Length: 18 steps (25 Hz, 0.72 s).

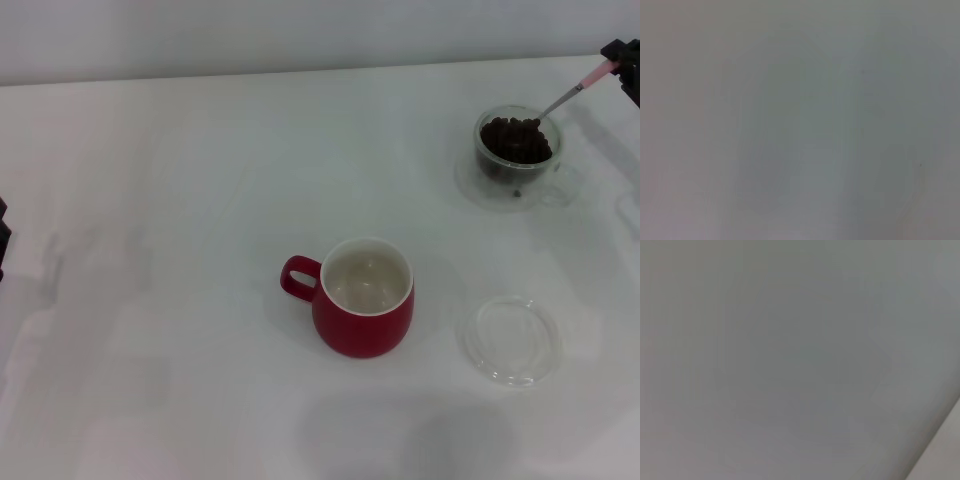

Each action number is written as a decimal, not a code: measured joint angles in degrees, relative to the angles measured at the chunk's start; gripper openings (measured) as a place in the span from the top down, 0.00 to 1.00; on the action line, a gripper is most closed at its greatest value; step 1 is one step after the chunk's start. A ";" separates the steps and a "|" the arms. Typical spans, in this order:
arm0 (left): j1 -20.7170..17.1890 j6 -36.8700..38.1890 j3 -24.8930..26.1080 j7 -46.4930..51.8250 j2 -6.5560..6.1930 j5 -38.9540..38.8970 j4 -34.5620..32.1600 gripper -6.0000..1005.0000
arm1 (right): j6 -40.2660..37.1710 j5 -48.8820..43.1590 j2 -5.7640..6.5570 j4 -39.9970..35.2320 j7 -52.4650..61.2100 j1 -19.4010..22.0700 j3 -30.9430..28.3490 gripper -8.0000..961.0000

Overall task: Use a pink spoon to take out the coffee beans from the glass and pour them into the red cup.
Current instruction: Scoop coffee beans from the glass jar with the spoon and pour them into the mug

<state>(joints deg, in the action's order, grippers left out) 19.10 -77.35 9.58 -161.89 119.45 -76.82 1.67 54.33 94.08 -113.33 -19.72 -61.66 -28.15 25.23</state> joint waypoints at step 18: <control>-0.22 0.01 0.00 0.00 0.00 0.00 0.00 0.51 | 5.74 0.03 -0.86 -0.32 -1.55 0.76 0.62 0.84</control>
<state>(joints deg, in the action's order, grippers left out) 18.88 -77.34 9.58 -161.90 119.45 -76.81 1.67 60.07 94.11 -114.18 -20.05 -63.21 -27.39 25.85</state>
